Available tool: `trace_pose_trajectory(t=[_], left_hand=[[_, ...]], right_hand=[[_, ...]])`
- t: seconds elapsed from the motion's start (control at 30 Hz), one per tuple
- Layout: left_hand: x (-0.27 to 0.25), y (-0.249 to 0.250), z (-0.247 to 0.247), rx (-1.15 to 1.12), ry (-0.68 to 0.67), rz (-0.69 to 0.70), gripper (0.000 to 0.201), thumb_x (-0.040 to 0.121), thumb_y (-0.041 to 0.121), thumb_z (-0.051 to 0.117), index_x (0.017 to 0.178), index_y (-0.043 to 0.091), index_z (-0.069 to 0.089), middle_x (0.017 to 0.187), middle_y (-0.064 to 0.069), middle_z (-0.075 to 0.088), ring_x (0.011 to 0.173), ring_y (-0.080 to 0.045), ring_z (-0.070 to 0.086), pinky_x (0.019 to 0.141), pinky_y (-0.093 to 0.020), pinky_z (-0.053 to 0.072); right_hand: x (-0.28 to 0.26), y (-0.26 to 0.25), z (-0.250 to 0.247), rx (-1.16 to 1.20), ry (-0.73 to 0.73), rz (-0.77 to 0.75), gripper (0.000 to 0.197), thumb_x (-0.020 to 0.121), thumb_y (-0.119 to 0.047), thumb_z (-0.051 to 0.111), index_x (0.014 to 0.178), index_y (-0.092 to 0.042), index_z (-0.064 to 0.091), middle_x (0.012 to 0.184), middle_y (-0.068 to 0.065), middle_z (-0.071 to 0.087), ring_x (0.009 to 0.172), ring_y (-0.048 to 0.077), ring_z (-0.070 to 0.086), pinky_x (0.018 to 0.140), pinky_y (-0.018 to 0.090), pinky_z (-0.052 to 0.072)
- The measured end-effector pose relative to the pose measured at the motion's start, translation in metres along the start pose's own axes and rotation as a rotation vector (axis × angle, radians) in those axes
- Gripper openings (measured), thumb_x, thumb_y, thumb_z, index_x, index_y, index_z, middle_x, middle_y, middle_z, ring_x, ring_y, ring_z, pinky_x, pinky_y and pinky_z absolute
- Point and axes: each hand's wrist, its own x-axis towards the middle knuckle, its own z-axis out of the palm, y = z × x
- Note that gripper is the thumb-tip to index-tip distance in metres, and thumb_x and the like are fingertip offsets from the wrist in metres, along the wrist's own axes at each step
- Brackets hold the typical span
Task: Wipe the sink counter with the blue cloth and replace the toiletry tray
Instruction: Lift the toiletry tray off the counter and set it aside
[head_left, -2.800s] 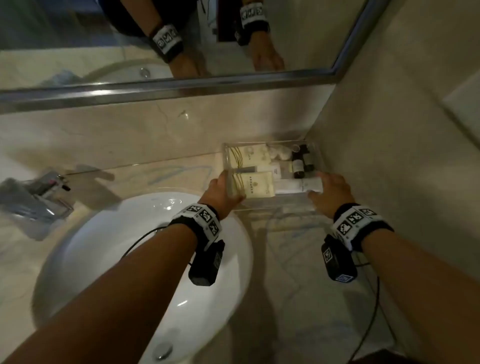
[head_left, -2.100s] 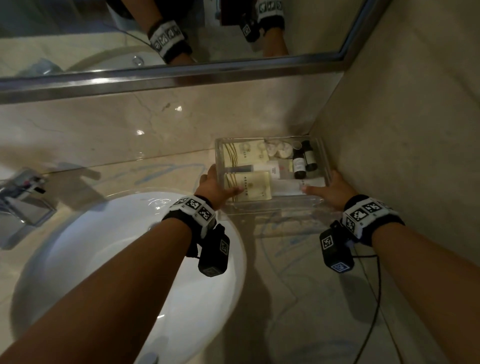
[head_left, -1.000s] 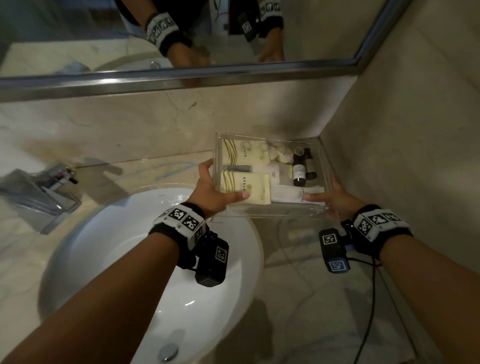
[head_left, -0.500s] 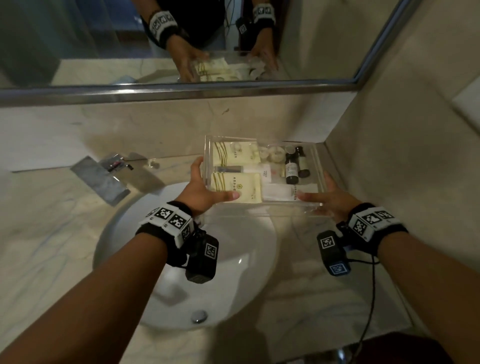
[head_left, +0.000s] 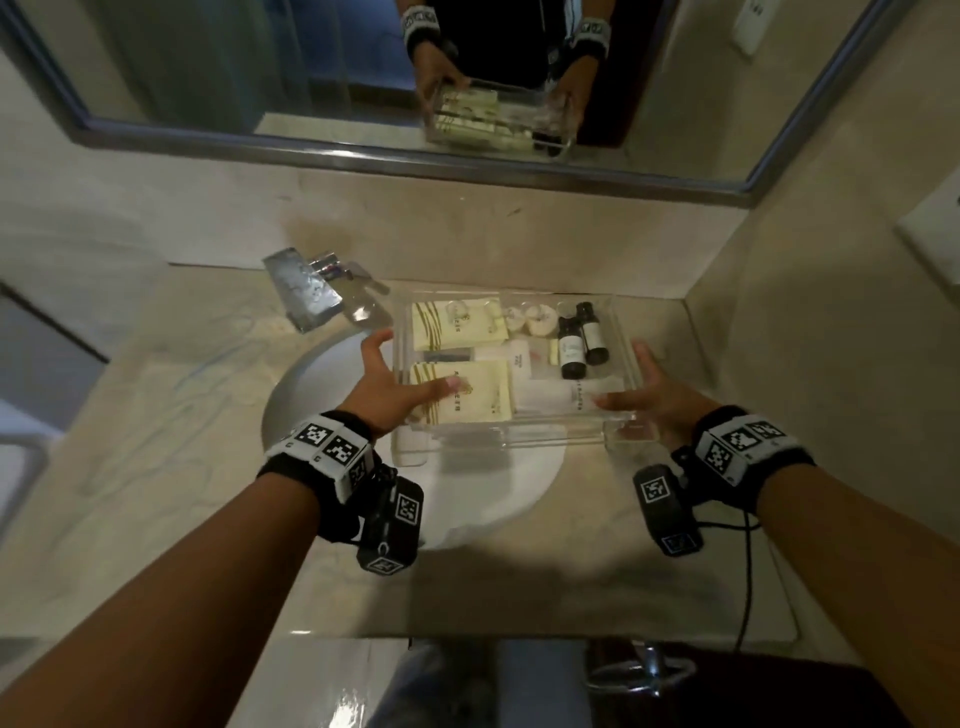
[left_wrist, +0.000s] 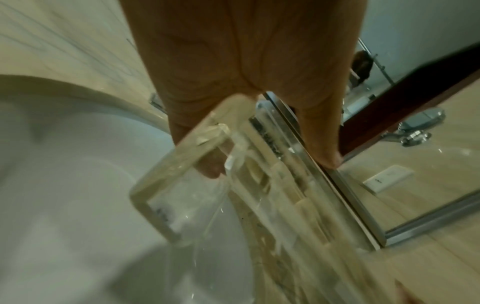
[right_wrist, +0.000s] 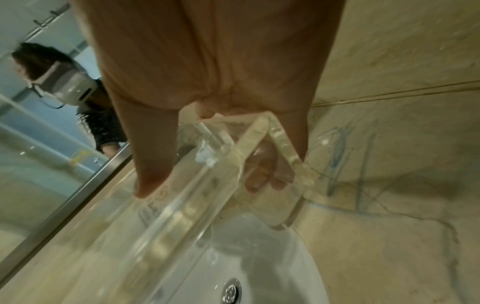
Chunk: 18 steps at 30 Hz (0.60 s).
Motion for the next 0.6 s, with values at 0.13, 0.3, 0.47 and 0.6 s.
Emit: trace_pose_trajectory(t=[0.13,0.3,0.47,0.6], left_hand=[[-0.026,-0.014,-0.014,-0.020,0.094,-0.023,0.085,0.075,0.017,0.078,0.136,0.024,0.018,0.118,-0.008,0.060,0.083,-0.014,0.065,0.064,-0.030,0.053],[-0.055,-0.032,-0.045,0.008,0.214,0.015,0.083,0.075,0.011,0.078,0.139,0.014,0.025,0.115,-0.001,0.058,0.083,-0.007,0.059,0.064,-0.016,0.053],[-0.071,-0.047,-0.087,-0.027,0.212,-0.036,0.095,0.069,0.019,0.083,0.139,0.025,0.019,0.124,-0.004,0.053,0.102,-0.021,0.061,0.075,-0.031,0.056],[-0.083,-0.056,-0.126,-0.034,0.211,-0.044,0.092,0.073,0.015,0.080,0.140,0.023,0.017,0.115,-0.004,0.057,0.098,-0.022,0.062,0.080,-0.033,0.054]], right_hand=[[-0.010,-0.003,0.018,0.004,-0.084,0.023,0.118,0.050,-0.014,0.084,0.144,-0.042,0.016,0.146,0.011,0.037,0.124,0.037,0.047,0.097,0.062,0.041],[-0.009,0.001,0.050,-0.138,-0.170,0.040,0.120,0.039,-0.034,0.092,0.135,-0.054,0.021,0.155,0.008,0.019,0.134,0.040,0.034,0.102,0.067,0.033],[-0.018,-0.003,0.092,-0.132,-0.199,0.027,0.116,0.058,-0.018,0.083,0.144,-0.042,0.010,0.158,0.005,0.002,0.136,0.038,0.031,0.109,0.060,0.029],[-0.019,-0.010,0.137,-0.123,-0.205,0.016,0.112,0.061,-0.021,0.084,0.144,-0.042,0.012,0.157,0.006,0.012,0.134,0.036,0.035,0.109,0.056,0.032]])
